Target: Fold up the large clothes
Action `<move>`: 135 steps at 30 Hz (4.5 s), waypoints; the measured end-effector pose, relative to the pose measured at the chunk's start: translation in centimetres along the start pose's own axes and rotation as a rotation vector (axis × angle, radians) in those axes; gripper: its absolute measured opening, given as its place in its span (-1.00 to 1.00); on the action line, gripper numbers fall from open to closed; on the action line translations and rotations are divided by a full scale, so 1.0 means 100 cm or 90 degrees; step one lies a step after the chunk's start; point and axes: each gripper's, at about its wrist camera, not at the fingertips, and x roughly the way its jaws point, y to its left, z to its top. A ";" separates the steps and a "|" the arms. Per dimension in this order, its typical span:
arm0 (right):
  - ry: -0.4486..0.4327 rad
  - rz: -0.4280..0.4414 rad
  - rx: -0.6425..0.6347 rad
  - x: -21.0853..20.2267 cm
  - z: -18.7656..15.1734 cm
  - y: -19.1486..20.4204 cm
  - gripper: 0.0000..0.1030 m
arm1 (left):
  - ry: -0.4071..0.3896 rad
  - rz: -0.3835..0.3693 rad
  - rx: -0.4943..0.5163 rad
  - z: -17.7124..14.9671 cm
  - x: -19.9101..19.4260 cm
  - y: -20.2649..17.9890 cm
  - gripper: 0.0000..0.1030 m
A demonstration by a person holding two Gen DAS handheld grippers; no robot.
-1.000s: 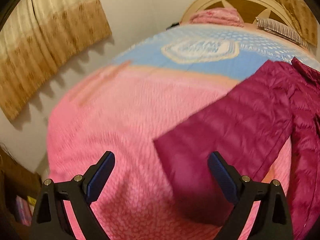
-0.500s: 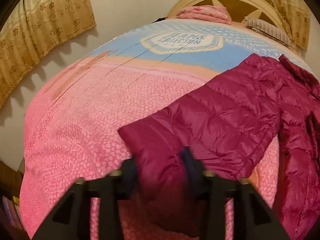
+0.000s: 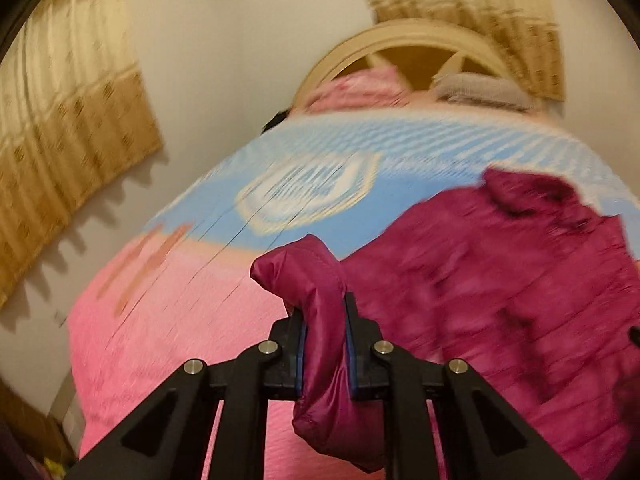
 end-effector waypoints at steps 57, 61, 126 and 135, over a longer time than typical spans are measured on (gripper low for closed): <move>0.068 0.151 0.115 0.007 -0.013 -0.027 -0.62 | 0.118 -0.071 -0.011 0.013 0.114 -0.088 0.53; 0.063 0.086 0.118 -0.006 -0.009 -0.036 -0.06 | 0.099 -0.083 0.002 0.030 0.106 -0.099 0.53; 0.042 0.012 0.038 0.068 0.011 0.019 -0.17 | 0.173 -0.171 -0.033 0.011 0.220 -0.168 0.91; 0.043 0.011 0.036 0.068 0.011 0.020 -0.17 | 0.171 -0.171 -0.033 0.011 0.220 -0.168 0.91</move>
